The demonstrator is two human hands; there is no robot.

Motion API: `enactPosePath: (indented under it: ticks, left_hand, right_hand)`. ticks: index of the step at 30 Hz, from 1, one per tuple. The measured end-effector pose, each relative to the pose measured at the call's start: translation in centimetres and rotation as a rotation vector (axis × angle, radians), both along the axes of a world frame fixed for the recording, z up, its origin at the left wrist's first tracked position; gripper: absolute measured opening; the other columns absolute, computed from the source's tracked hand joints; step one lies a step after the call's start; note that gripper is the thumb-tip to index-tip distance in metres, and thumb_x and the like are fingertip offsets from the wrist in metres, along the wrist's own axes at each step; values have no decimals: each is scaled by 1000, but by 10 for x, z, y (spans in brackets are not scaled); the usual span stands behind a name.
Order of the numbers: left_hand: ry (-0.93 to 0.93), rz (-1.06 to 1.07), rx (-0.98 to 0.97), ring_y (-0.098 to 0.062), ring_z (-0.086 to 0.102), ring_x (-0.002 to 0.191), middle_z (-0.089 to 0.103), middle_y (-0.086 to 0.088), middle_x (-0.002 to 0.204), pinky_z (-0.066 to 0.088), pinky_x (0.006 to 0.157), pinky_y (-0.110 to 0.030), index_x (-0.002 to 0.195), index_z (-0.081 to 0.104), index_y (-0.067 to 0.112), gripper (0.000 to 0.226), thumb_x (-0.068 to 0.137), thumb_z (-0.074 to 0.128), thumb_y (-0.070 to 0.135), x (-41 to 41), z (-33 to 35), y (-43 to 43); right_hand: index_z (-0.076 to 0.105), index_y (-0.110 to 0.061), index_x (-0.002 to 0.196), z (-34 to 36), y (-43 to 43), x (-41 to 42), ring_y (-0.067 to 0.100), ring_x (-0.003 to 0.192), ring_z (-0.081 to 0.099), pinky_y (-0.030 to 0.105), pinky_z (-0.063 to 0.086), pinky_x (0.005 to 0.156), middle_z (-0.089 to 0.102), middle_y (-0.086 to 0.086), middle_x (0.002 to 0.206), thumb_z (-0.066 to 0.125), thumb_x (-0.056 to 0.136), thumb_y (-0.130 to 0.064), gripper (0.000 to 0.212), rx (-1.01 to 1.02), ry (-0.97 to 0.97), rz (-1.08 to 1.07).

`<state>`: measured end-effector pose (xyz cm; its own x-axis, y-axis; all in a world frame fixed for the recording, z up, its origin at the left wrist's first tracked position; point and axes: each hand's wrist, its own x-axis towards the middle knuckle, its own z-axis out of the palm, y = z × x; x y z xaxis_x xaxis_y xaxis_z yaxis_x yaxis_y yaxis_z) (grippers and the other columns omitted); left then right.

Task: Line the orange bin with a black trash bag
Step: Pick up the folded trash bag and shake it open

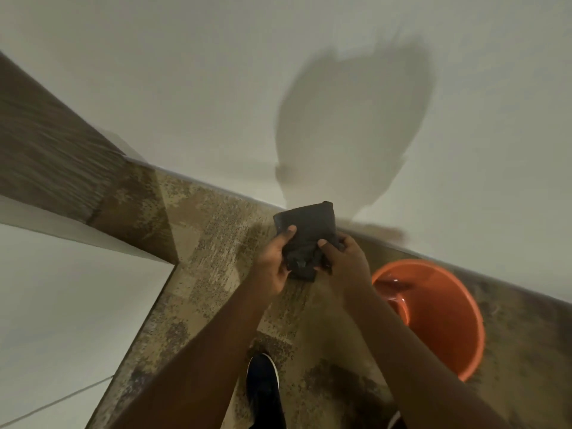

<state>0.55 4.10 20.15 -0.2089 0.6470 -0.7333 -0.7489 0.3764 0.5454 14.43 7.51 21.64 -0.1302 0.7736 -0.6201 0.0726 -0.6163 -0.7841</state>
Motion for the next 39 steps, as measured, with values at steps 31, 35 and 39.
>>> enactPosePath:
  ticks: [31, 35, 39]
  left_hand:
    - [615, -244, 429, -15, 76, 88, 79, 2, 91, 62, 67, -28, 109, 71, 11, 18, 102, 59, 21, 83, 521, 0]
    - [501, -206, 361, -33, 73, 103, 76, -13, 112, 62, 85, -48, 120, 70, 9, 28, 100, 61, 25, 70, 528, 5]
    - [436, -195, 344, -36, 72, 104, 75, -17, 112, 63, 74, -43, 121, 68, 3, 28, 102, 57, 20, 68, 538, 10]
  right_hand:
    - [72, -12, 107, 507, -15, 133, 28, 86, 78, 38, 64, 73, 80, 9, 97, 57, 102, -16, 17, 399, 107, -112]
    - [69, 1, 104, 517, -7, 147, 31, 83, 75, 39, 62, 75, 78, 18, 99, 57, 99, -7, 15, 358, 158, -175]
    - [69, 2, 103, 524, -4, 148, 33, 85, 74, 40, 62, 82, 78, 18, 97, 59, 97, -6, 15, 390, 155, -179]
